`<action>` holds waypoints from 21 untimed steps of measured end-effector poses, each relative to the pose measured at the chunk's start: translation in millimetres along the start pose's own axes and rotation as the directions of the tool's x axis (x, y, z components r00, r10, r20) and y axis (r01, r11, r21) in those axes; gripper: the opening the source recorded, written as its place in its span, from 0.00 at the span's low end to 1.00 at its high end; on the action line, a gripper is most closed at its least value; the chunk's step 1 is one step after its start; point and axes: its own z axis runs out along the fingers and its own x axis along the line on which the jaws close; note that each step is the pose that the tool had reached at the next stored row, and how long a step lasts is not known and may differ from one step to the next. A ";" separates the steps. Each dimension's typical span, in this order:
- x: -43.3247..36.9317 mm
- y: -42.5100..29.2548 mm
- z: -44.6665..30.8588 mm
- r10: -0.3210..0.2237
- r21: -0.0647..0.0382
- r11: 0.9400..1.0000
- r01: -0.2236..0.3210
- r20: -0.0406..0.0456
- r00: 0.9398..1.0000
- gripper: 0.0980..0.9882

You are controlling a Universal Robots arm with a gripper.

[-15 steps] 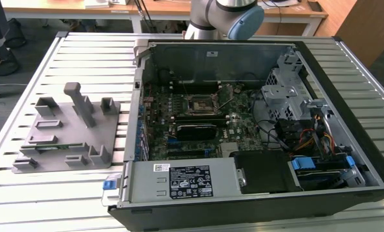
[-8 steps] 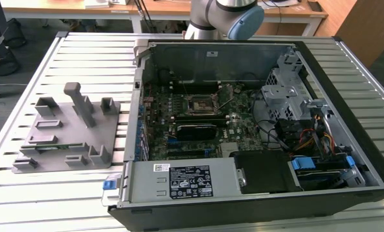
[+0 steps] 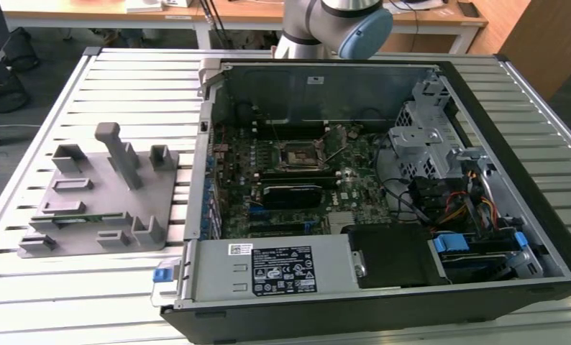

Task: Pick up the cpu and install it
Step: 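Pick up the cpu and move it towards the insertion slot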

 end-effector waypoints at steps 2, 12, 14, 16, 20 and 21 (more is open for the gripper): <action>0.0 0.1 -0.8 0.000 0.000 1.000 0.000 0.000 1.000 0.49; 0.0 0.3 -4.4 0.000 0.000 1.000 0.000 0.000 1.000 0.49; 0.0 0.3 -5.1 0.000 0.000 1.000 0.000 0.000 1.000 0.49; 0.0 0.3 -5.8 0.000 0.000 1.000 0.000 0.000 1.000 0.49; 0.0 0.4 -7.0 0.000 0.000 1.000 0.000 0.000 1.000 0.49; 0.0 0.4 -7.2 0.000 0.000 1.000 0.000 0.000 1.000 0.49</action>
